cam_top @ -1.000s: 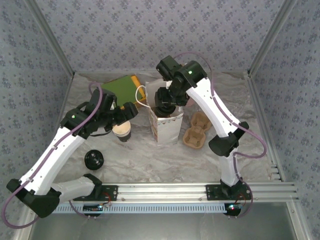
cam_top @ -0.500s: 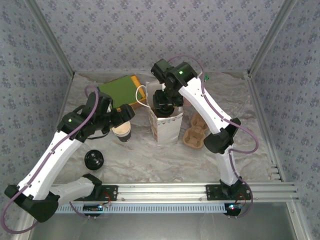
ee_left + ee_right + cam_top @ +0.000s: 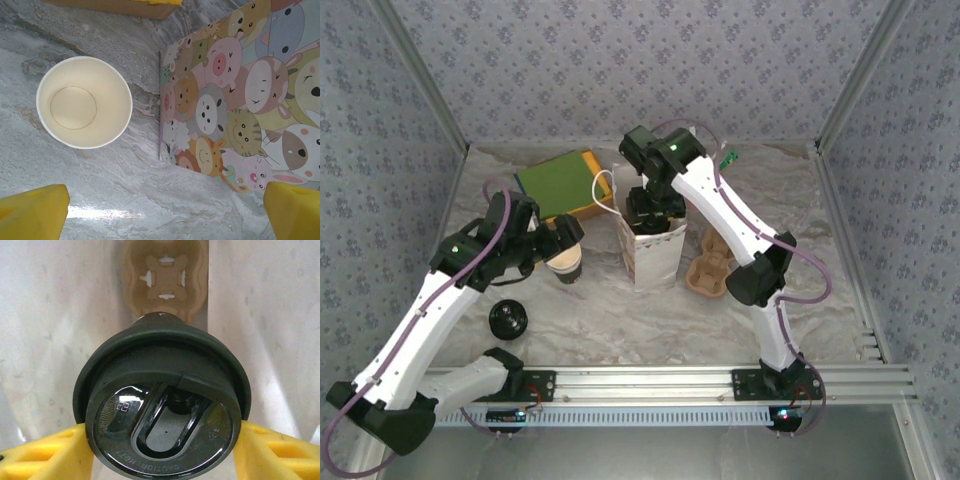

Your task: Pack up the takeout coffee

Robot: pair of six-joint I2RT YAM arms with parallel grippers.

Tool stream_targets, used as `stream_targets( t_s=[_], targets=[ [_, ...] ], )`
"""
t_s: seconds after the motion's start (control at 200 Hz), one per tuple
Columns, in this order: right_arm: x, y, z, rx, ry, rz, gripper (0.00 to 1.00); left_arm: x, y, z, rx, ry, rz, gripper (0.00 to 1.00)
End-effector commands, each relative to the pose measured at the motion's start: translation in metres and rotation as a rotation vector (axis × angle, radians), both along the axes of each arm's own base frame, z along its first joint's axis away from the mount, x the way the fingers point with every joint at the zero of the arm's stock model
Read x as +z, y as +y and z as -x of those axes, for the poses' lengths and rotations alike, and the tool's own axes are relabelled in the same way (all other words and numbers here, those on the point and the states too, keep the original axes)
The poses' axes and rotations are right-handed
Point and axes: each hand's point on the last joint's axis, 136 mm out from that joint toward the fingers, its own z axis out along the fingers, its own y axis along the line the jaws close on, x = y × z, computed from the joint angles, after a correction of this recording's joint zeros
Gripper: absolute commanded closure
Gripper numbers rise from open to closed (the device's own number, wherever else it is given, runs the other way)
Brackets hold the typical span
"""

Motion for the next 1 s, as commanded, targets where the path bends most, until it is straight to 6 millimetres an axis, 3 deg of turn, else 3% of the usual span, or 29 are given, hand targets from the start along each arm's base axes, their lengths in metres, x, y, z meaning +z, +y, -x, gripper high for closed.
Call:
stream_targets(
  t_s=[0.0, 0.53, 0.994],
  targets=[
    [-0.004, -0.035, 0.037, 0.003, 0.147, 0.132, 0.33, 0.004, -0.001, 0.001, -0.023, -0.026, 0.019, 0.01],
    [-0.020, -0.043, 0.046, 0.004, 0.222, 0.171, 0.33, -0.004, 0.004, 0.004, -0.037, -0.028, -0.001, 0.01],
    [-0.015, -0.041, 0.055, -0.022, 0.238, 0.141, 0.33, -0.015, 0.001, 0.004, -0.077, -0.022, -0.024, 0.01]
  ],
)
